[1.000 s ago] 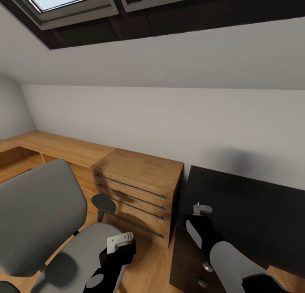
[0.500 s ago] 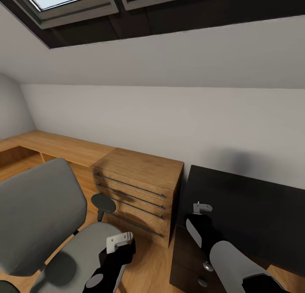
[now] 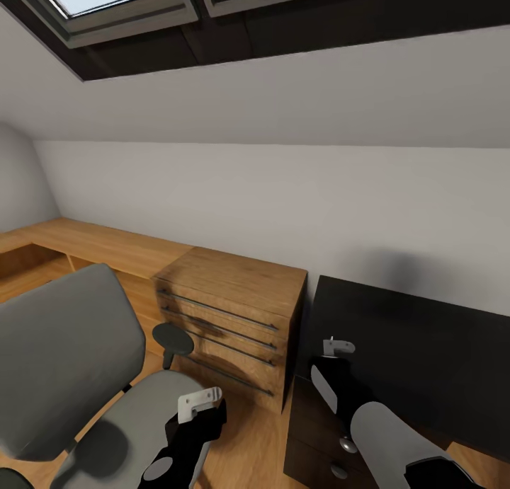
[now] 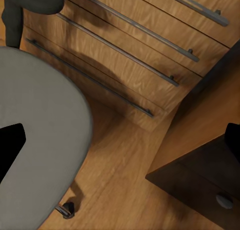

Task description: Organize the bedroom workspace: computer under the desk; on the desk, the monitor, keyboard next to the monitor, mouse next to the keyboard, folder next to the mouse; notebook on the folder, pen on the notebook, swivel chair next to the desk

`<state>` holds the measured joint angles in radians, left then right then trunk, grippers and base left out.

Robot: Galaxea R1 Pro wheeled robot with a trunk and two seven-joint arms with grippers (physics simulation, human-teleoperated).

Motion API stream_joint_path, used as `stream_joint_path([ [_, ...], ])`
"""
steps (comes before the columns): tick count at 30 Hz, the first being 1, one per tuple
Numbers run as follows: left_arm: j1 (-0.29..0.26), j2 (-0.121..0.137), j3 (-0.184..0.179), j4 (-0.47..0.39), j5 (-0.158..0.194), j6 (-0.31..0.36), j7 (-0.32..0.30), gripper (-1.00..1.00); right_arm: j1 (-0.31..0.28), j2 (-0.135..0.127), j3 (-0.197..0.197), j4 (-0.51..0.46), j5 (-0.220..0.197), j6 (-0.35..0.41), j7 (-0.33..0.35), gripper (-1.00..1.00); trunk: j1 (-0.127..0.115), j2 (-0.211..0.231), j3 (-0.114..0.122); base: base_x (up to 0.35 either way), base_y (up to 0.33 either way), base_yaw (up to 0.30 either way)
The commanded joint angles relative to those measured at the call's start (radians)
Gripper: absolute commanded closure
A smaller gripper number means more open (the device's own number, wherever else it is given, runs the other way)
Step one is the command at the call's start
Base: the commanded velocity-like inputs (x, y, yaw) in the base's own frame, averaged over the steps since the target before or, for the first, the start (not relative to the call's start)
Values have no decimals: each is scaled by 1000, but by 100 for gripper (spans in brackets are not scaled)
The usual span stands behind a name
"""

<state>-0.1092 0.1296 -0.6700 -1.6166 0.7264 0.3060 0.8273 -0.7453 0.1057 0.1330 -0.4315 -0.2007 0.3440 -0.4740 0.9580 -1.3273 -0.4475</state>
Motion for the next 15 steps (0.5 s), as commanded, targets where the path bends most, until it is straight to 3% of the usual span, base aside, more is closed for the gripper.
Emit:
stream_joint_path([
  [1, -1, 1, -2, -2, 4, 4, 7, -100, 0, -1, 7, 20, -8, 12, -9, 100, 0, -1, -1, 0, 0, 0],
  [15, -1, 1, -6, -2, 4, 4, 7, -100, 0, -1, 7, 18, -9, 12, -9, 100, 0, -1, -1, 0, 0, 0],
])
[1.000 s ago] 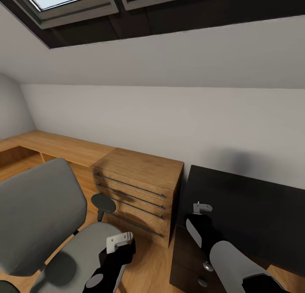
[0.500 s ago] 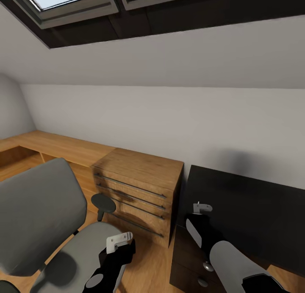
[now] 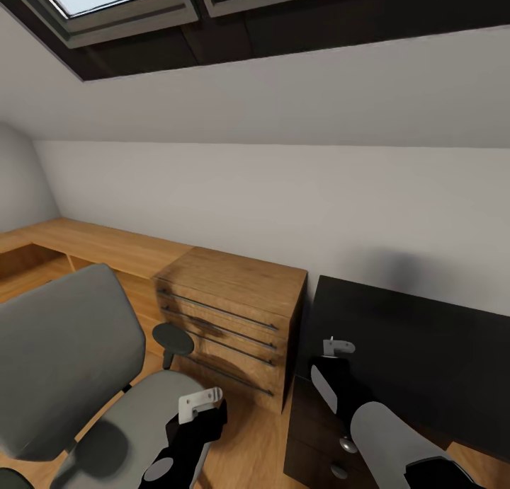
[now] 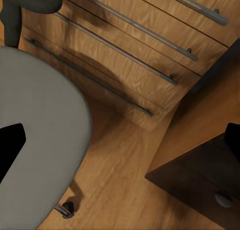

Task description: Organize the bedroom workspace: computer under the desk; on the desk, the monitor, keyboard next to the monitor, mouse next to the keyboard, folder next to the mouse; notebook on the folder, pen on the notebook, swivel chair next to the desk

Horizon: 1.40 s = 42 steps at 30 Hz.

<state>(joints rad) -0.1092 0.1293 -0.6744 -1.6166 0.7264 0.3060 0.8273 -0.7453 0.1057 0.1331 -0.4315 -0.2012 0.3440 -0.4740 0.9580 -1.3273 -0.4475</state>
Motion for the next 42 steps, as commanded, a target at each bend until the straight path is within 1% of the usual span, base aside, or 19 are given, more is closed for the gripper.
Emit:
stream_joint_path([
  [1, -1, 1, -2, -2, 4, 4, 7, -100, 0, -1, 7, 17, -8, 12, -9, 100, 0, -1, -1, 0, 0, 0],
  [7, -1, 0, -2, -2, 4, 4, 7, -100, 0, -1, 6, 15, -12, 13, 2, 100, 0, -1, -1, 0, 0, 0],
  [9, -1, 1, -2, -2, 5, 4, 7, -100, 0, -1, 4, 13, -14, 13, 20, 100, 0, -1, -1, 0, 0, 0],
  [14, -1, 1, -2, -2, 4, 4, 7, -100, 0, -1, 3, 12, -15, 13, 32, 100, 0, -1, -1, 0, 0, 0],
  [42, -1, 1, -2, -2, 4, 4, 7, -100, 0, -1, -3, 10, -18, 15, 41, 100, 0, -1, -1, 0, 0, 0],
])
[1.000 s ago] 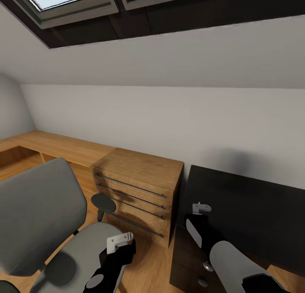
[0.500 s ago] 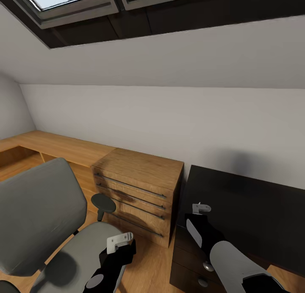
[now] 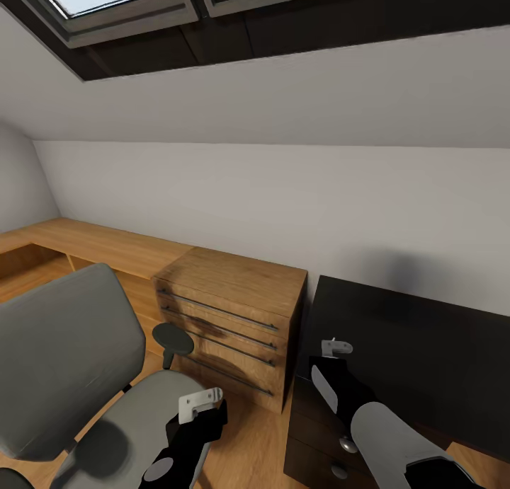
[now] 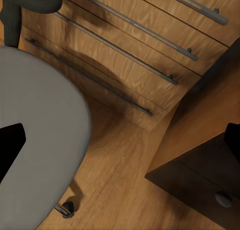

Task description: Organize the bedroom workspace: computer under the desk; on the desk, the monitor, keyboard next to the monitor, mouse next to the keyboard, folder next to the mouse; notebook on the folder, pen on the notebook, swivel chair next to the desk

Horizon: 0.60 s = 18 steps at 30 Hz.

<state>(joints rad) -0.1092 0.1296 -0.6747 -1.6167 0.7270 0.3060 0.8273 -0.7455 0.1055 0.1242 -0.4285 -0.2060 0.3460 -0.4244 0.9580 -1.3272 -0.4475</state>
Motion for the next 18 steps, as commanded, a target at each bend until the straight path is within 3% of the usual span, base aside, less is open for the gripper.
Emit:
stream_joint_path([
  [1, -1, 1, -2, -2, 4, 4, 7, -100, 0, -1, 6, 7, -13, 13, -9, 100, 0, -1, -1, 0, 0, 0],
  [18, -1, 1, -2, -2, 4, 4, 7, -100, 0, -1, 5, -17, -59, 29, 1, 100, 0, -1, -1, 0, 0, 0],
])
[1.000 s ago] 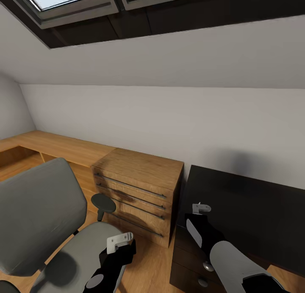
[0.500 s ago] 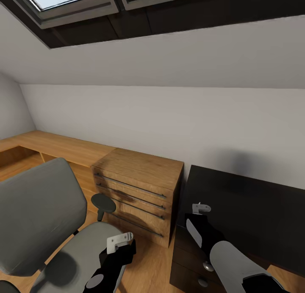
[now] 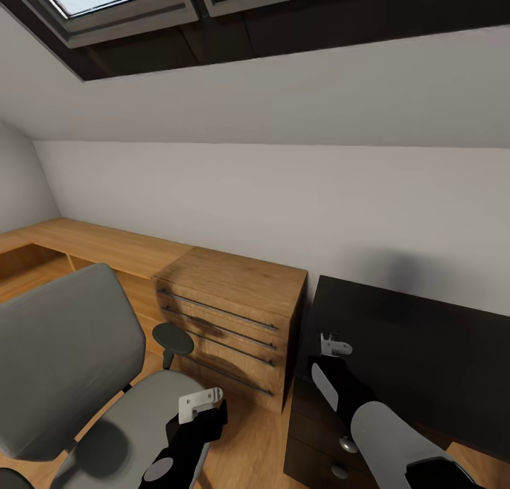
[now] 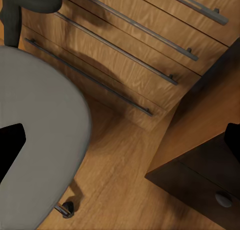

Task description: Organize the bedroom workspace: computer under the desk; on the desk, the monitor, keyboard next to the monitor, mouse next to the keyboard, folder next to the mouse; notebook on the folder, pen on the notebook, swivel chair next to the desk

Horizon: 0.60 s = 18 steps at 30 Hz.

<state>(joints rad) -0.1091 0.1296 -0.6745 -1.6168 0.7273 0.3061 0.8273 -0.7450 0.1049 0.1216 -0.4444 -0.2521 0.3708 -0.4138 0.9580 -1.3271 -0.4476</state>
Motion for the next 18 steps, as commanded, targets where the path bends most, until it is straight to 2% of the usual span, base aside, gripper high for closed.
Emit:
stream_joint_path([
  [1, -1, 1, -2, -2, 4, 4, 7, -100, -1, -1, 8, -5, -19, 7, -8, 100, 0, -1, -1, 0, 0, 0],
  [18, -1, 1, -2, -2, 3, 4, 7, -100, -1, -2, 6, -14, -32, 13, -5, 100, 0, -1, -1, 0, 0, 0],
])
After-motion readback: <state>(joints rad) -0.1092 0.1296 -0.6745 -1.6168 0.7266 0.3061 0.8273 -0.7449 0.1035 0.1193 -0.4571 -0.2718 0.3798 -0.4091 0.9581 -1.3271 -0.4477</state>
